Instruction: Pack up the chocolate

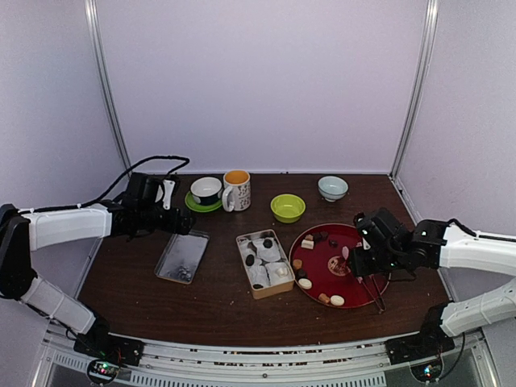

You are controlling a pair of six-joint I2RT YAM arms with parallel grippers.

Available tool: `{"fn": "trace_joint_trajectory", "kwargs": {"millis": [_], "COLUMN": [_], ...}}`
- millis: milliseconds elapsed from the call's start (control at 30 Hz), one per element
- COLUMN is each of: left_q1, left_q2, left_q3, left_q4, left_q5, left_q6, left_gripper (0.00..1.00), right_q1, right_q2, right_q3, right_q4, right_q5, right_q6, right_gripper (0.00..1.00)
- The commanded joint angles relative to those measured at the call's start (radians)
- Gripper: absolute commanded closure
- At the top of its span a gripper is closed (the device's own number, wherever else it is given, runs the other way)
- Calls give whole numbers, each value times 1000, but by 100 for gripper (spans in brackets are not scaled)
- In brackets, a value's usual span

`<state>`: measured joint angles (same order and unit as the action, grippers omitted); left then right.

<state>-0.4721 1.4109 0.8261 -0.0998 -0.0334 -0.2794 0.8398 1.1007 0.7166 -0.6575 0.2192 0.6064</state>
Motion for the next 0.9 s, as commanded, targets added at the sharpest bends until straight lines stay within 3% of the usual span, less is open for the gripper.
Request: {"fn": "trace_joint_trajectory", "kwargs": {"millis": [0, 67, 233, 500, 867], "left_q1": [97, 133, 148, 149, 149], "left_q2": [-41, -41, 10, 87, 183], "left_q3": [-19, -27, 2, -8, 4], "left_q4": [-95, -127, -225, -255, -276], "left_q5": [-42, -15, -28, -27, -46], "left_q6": [-93, -102, -112, -135, -136], "left_gripper": [2, 3, 24, 48, 62], "right_q1": [-2, -1, -3, -2, -2], "right_q2": [-4, 6, 38, 102, 130], "right_q3": [53, 74, 118, 153, 146], "right_q4": [156, 196, 265, 340, 375], "right_q5": [-53, -81, -123, -229, -285], "right_q6": [-68, -91, -137, -174, -179], "right_gripper": [51, 52, 52, 52, 52]}}
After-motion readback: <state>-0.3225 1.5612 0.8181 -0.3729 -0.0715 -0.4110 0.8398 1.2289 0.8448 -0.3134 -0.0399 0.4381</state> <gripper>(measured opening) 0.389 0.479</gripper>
